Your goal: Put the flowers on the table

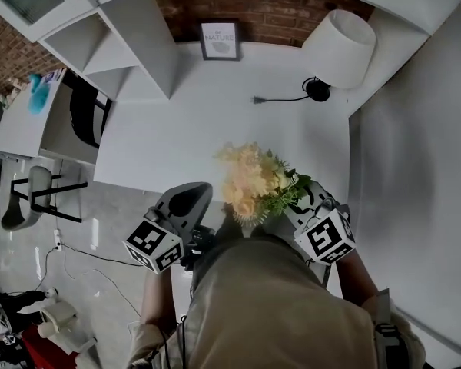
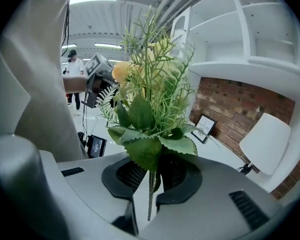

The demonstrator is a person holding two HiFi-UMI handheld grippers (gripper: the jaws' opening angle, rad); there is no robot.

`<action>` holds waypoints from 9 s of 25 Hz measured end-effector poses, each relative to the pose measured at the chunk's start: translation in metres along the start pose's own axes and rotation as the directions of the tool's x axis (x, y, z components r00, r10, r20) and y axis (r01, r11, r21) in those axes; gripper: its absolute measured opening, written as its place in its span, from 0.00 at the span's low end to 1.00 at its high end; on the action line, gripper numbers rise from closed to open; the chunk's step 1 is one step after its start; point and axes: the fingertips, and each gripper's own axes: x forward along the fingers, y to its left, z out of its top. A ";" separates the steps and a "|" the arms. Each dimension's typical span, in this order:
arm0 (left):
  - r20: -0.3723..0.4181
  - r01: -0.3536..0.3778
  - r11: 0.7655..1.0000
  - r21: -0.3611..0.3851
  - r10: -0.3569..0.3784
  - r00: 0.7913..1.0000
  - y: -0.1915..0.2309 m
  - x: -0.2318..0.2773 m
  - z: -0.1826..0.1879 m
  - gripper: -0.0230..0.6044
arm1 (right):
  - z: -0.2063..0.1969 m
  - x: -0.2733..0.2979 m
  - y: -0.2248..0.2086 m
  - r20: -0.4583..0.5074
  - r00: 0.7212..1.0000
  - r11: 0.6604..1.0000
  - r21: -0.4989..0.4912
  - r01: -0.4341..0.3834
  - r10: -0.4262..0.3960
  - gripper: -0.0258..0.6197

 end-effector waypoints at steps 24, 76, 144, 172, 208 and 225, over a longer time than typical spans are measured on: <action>0.009 0.056 0.992 -0.115 -0.055 0.998 0.124 0.033 0.007 0.05 | 0.025 0.126 -0.110 -0.182 0.980 0.975 -0.219 0.036 -0.077 0.14; -0.072 -0.023 0.978 -0.206 0.008 0.997 0.164 0.044 -0.002 0.05 | -0.061 0.293 -0.279 -0.320 0.904 0.892 -0.433 0.127 -0.284 0.14; -0.164 -0.039 0.967 -0.252 -0.003 0.986 0.181 0.088 -0.013 0.05 | -0.159 0.325 -0.395 -0.517 0.755 0.896 -0.393 0.209 -0.403 0.14; -0.203 -0.042 0.966 -0.256 -0.011 0.979 0.191 0.092 -0.024 0.05 | -0.159 0.323 -0.417 -0.538 0.723 0.895 -0.352 0.275 -0.433 0.33; -0.196 -0.046 0.970 -0.239 -0.002 0.981 0.195 0.085 -0.033 0.05 | -0.143 0.274 -0.411 -0.474 0.753 0.875 -0.089 0.475 -0.457 0.34; -0.145 -0.059 0.972 -0.228 0.026 0.989 0.193 0.069 -0.026 0.05 | -0.131 0.249 -0.404 -0.454 0.733 0.831 -0.029 0.556 -0.507 0.34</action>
